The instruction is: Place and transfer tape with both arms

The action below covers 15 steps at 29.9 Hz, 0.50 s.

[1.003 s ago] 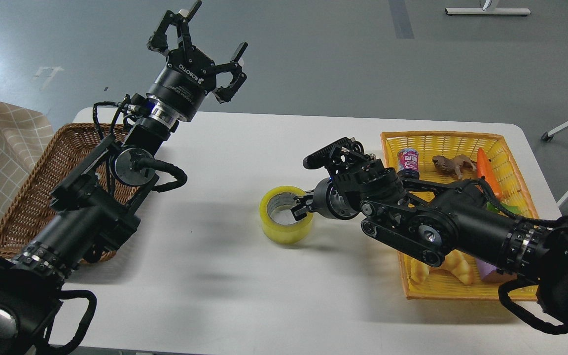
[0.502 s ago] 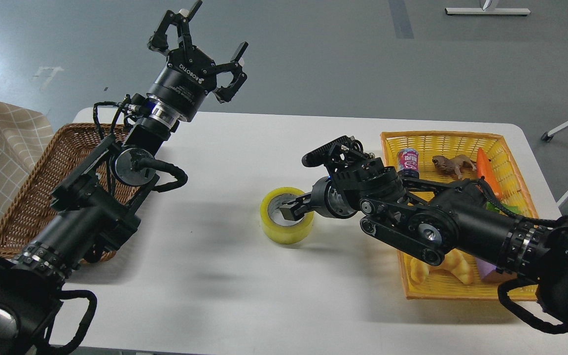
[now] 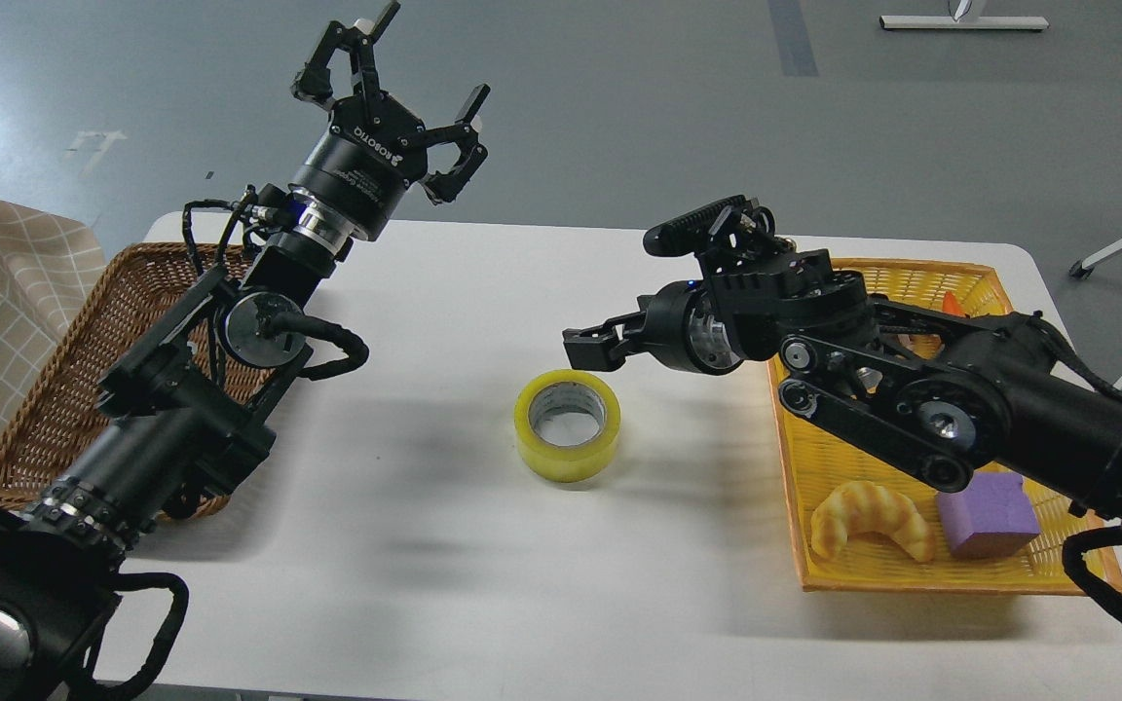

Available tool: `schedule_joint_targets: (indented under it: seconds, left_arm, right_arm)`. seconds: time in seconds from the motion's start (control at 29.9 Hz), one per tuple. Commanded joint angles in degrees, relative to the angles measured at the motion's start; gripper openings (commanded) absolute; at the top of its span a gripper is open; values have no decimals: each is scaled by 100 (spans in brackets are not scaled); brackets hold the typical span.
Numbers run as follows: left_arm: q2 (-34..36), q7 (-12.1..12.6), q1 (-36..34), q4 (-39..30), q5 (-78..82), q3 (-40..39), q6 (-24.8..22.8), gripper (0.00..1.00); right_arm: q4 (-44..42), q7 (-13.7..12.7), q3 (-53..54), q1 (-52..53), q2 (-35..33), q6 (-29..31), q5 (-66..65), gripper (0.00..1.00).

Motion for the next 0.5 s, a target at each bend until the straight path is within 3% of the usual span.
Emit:
schedule_joint_targets:
  seconds: [0.0,0.3,0.47]
  left_arm:
    - [39,4,9,1,0,18,0,98]
    - [162,4,9,1,0,18,0,98]
    - [215,4,9,1,0,18,0,98]
  right_arm:
    - [540,-1,458,-133,-538,0,0,99]
    - [1244,17,1803,-1187,-1234,0,9,100]
    - [1394,17,2752,-1758,-1392,0,710,100]
